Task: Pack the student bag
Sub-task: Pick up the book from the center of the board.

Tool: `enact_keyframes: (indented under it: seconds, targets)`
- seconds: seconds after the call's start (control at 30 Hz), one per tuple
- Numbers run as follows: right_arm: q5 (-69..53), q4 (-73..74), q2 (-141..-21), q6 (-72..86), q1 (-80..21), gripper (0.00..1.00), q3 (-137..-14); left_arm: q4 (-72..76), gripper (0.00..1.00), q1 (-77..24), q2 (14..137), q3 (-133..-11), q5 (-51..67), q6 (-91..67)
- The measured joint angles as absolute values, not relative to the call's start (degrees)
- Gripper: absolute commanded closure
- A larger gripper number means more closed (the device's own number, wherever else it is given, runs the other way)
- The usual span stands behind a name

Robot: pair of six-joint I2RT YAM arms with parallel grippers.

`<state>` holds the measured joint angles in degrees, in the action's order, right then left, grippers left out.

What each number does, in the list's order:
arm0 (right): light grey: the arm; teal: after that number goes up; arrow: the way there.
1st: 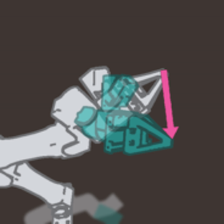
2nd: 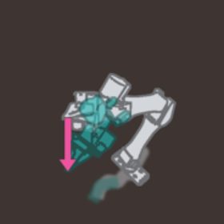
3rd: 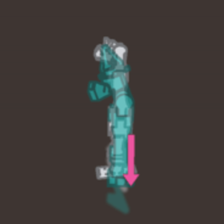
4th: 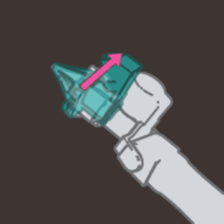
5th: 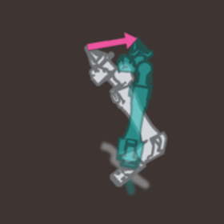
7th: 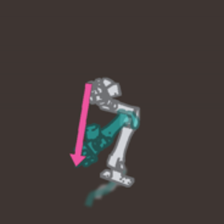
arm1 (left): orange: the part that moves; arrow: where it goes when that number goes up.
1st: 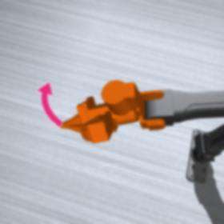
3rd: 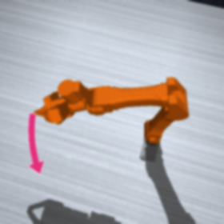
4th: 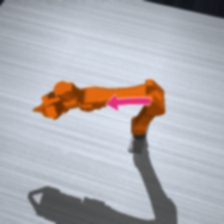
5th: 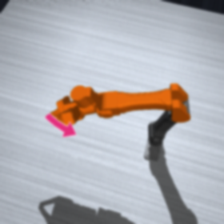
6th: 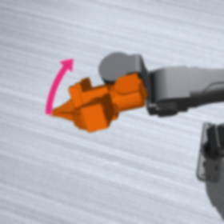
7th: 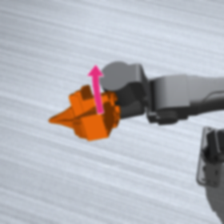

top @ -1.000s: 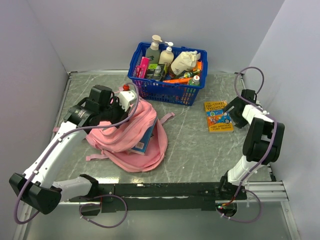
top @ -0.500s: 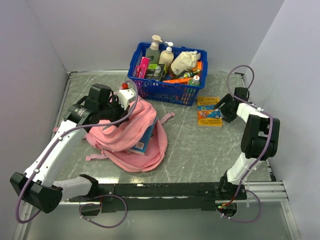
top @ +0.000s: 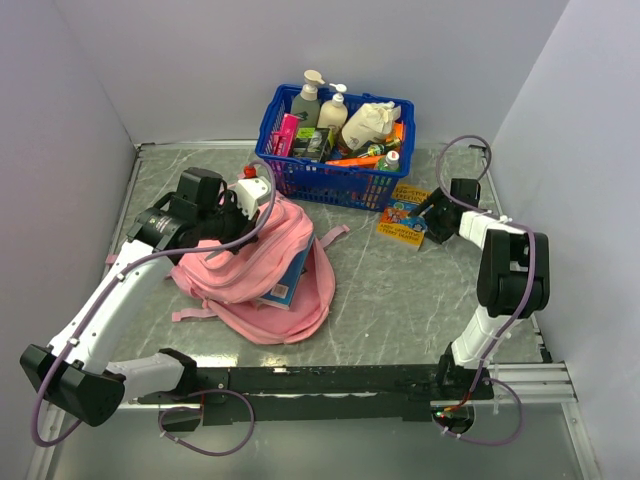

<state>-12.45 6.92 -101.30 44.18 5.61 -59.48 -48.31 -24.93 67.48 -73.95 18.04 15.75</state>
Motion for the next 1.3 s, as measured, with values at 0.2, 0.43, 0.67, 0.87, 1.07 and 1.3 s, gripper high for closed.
enact_keyframes:
  seconds: [0.2,0.43,0.67,0.87,1.07,1.3]
  targets:
    - [-12.01,6.22,-98.52,45.08,4.14,0.22,-58.02,-48.31,0.97,-24.84,67.48,-73.95,18.11,15.75]
    - [-15.53,1.61,-94.59,46.15,0.56,0.23,-58.17,-48.29,0.98,-24.82,67.48,-73.95,18.15,15.75]
    - [-15.62,2.35,-96.07,46.19,0.51,0.36,-58.17,-48.29,0.97,-24.82,67.48,-73.95,18.13,15.77]
    - [-14.17,5.23,-96.16,45.01,0.51,0.73,-57.95,-48.21,0.97,-24.82,67.33,-73.49,18.15,15.77]
    - [-14.11,7.86,-94.15,43.57,0.51,0.92,-57.95,-47.94,0.97,-24.82,67.33,-73.49,18.15,15.75]
    - [-14.70,12.53,-90.35,41.43,-0.43,1.00,-57.95,-47.88,0.97,-24.82,67.31,-73.47,18.15,15.70]
